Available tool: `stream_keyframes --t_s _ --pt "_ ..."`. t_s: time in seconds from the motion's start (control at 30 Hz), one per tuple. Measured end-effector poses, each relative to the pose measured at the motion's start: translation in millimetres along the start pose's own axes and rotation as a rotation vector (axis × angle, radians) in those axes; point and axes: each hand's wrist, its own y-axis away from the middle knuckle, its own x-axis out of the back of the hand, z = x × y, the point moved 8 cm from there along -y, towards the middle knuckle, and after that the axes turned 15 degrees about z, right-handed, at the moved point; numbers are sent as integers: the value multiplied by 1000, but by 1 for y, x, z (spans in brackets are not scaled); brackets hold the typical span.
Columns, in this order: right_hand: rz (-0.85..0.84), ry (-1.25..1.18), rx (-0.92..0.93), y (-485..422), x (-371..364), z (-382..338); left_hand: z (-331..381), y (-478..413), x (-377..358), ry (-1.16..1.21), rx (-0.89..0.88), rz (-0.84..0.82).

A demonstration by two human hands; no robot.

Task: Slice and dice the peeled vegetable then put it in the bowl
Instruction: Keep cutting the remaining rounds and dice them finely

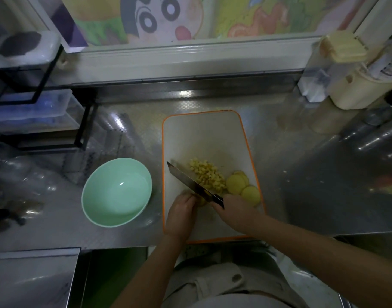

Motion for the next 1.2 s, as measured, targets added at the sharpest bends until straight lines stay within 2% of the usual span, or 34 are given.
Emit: stream_keyframes --t_s 0.37,0.77,0.9,0.97,1.2 --pt "-17 -66 -5 -12 -9 9 4 -1 1 -11 -54 23" --pt "59 -63 42 -11 29 -2 -2 4 -6 24 56 -37" --pt "81 9 38 -5 29 -2 4 6 3 -121 -49 42" --pt "83 2 24 -2 28 -1 3 7 9 -176 -33 57" --pt "24 -71 -5 7 14 1 0 2 12 -116 -9 53"
